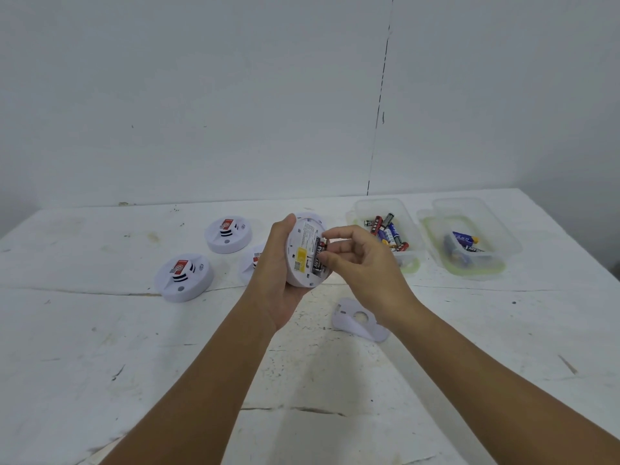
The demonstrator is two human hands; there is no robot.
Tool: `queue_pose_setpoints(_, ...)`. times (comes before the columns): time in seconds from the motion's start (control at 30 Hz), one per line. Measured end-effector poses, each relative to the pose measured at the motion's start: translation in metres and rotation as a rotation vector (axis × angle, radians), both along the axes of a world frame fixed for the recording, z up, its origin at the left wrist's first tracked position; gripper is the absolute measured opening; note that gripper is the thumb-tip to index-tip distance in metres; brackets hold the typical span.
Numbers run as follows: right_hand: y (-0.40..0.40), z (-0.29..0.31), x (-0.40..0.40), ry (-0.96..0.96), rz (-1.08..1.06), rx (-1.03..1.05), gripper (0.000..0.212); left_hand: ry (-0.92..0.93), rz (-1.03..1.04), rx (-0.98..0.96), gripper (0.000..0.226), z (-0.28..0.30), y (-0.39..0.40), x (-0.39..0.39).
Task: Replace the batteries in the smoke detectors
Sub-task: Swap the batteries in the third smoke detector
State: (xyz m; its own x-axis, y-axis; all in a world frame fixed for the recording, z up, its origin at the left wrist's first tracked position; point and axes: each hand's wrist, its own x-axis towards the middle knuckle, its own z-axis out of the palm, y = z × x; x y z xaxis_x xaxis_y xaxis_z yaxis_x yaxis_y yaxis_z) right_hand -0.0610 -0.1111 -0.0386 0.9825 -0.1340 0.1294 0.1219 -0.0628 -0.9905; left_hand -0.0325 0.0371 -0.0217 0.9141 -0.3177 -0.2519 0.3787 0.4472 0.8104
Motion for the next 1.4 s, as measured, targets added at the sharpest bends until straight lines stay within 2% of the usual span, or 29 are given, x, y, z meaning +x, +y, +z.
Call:
queue_pose_setpoints(0.3,-0.009,0.005,-0.003,0.003,-0.053,-0.122,0.026,0.008,-0.008,0.02,0.054,0.003,-0.009,0.004)
queue_pose_setpoints(0.5,-0.012,0.001,-0.001,-0.001,-0.108,-0.09,0.026,0.009,-0.017,0.014,0.055,0.003,-0.015,0.004)
queue_pose_setpoints(0.7,-0.016,0.001,-0.003,0.007,-0.052,-0.056,0.029,0.002,-0.022,0.018,0.054,0.001,-0.016,0.004)
queue_pose_setpoints(1.1,-0.017,0.004,0.0,-0.007,-0.071,0.039,0.019,-0.016,-0.015,0.043,0.054,0.003,-0.017,0.004)
queue_pose_setpoints(1.4,-0.021,0.007,0.002,-0.037,-0.069,-0.001,0.02,-0.002,-0.031,-0.018,0.052,0.007,-0.016,0.004)
